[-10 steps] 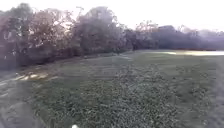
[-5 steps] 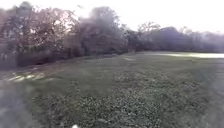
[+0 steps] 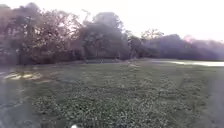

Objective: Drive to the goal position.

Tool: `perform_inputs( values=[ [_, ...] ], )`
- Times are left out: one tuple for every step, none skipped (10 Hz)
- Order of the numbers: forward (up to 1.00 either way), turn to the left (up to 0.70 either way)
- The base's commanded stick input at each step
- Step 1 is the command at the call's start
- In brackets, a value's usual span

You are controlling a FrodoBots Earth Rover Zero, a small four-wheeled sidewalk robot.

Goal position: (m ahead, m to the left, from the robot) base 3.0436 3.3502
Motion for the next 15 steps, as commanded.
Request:
perform_inputs(
  values=[
    [0.6, 0.0],
    [0.6, 0.0],
    [0.43, 0.0],
    [0.18, 0.0],
    [0.6, 0.0],
    [0.6, 0.0],
    [0.6, 0.0],
    [0.6, 0.0],
    [0.6, 0.0],
    [0.6, 0.0],
    [0.6, 0.0],
    [0.6, 0.0],
    [0.6, 0.0],
    [0.6, 0.0],
    [0.6, 0.0]
  ],
)
